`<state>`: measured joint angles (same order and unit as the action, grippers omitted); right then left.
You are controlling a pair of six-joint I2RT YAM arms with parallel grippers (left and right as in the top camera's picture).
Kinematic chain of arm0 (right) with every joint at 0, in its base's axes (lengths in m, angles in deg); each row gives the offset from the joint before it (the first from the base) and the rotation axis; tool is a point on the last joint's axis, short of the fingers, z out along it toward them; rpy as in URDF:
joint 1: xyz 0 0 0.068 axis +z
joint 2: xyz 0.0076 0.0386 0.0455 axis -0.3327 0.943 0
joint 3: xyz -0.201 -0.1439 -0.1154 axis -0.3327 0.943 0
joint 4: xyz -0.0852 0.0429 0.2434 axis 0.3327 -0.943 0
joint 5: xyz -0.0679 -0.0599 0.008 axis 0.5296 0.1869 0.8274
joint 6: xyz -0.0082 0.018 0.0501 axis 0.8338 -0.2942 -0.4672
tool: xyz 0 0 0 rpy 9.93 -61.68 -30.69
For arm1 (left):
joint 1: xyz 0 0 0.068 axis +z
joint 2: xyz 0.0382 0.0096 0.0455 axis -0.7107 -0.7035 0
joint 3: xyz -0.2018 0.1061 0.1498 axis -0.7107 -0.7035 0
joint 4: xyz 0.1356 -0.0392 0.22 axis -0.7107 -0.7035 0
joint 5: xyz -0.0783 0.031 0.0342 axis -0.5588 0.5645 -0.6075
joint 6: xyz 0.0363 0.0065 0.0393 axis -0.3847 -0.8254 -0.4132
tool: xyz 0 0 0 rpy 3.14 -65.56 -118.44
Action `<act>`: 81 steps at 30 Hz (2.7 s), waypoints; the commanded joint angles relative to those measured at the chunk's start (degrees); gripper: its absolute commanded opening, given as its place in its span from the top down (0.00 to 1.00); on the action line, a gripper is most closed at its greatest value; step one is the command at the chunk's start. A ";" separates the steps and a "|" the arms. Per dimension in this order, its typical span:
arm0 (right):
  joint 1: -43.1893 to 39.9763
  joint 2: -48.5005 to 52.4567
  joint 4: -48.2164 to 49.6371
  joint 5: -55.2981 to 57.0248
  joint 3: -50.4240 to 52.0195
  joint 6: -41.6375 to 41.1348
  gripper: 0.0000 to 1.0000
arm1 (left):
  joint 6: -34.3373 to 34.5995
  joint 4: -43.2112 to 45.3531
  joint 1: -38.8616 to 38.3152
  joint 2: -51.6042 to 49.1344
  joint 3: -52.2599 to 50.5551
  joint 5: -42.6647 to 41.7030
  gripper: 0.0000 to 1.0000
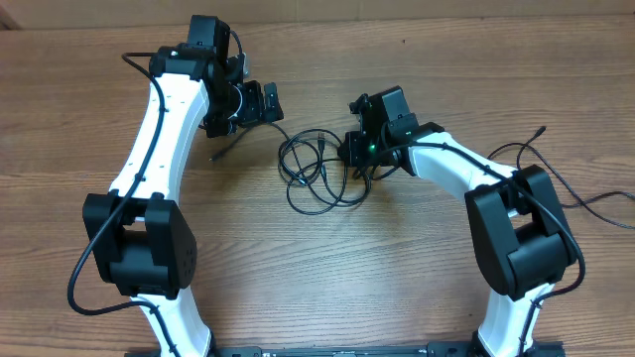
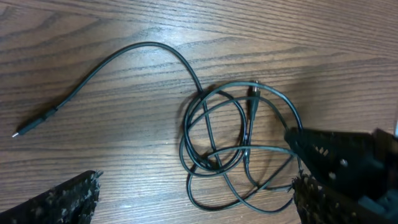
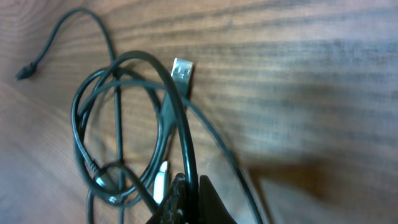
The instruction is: Untangle cables
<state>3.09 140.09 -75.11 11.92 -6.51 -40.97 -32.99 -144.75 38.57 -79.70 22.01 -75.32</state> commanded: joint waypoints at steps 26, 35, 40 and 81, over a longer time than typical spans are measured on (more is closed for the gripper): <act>0.72 -27.93 -3.19 -0.81 -12.87 -10.73 0.96 | -16.83 1.46 1.84 0.15 0.37 -40.65 0.01; 0.74 -27.93 -1.79 -4.07 -12.87 -10.73 0.96 | -15.23 4.63 0.39 0.11 0.33 -40.33 0.00; 0.72 -28.37 -0.61 -6.16 -12.90 -10.73 0.96 | -6.16 7.67 -2.27 -1.01 0.33 -27.80 0.24; 0.66 -49.75 18.18 6.36 -12.90 -1.11 0.96 | -2.40 -3.21 2.69 -16.90 0.31 5.11 0.52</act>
<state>3.57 92.49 -60.90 16.75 -17.99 -44.69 -35.96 -147.76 40.54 -96.07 22.01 -72.05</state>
